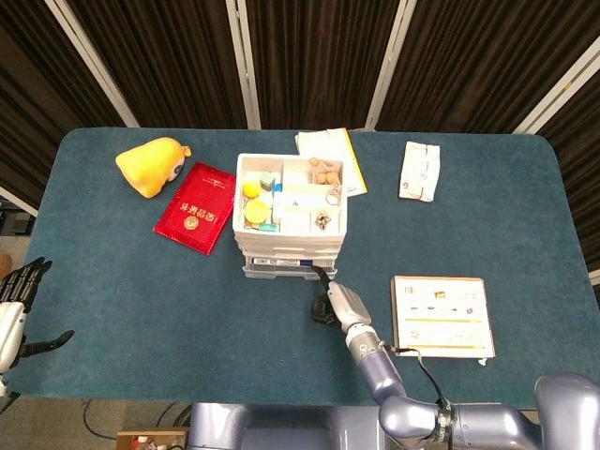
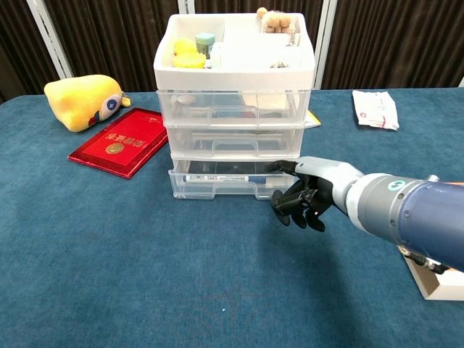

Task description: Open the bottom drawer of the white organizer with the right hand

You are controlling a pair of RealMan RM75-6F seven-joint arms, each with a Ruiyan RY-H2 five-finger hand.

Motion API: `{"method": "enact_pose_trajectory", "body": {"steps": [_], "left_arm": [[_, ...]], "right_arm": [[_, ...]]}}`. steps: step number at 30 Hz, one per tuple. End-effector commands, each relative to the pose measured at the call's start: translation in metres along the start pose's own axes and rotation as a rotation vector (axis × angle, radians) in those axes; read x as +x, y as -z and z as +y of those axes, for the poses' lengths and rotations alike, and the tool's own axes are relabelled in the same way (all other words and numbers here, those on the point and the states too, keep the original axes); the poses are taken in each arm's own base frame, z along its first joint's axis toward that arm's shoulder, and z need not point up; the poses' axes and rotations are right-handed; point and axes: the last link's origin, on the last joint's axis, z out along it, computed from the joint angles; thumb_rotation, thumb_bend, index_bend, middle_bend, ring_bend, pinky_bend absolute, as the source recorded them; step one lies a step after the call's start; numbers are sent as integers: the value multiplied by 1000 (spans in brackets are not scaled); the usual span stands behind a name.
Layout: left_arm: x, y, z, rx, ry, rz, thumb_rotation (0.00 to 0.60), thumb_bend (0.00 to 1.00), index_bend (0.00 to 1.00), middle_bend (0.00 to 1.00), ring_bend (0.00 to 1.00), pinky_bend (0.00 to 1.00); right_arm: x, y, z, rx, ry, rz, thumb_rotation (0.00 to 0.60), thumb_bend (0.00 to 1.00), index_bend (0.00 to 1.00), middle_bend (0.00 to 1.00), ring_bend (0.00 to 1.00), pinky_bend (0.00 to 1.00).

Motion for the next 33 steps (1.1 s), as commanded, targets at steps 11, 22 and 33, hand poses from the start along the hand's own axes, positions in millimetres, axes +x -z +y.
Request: {"method": "enact_pose_trajectory", "body": {"steps": [11,22,33], "left_arm": [[0,0,0,-1,2,-3,600,54,0,0,0,0],[0,1,0,3,3,-2,600,54,0,0,0,0],[1,1,0,-3,-1,-1,600,54,0,0,0,0]], "right_arm": [[-3,-4,9,-55,-26,-23,600,768,221,740,743,819],[-13,10,4,-26,-9,-61,600,768,391,744,749,819],[-19,35,11,19,87,-107,600,431,0,658,669,796]]}}
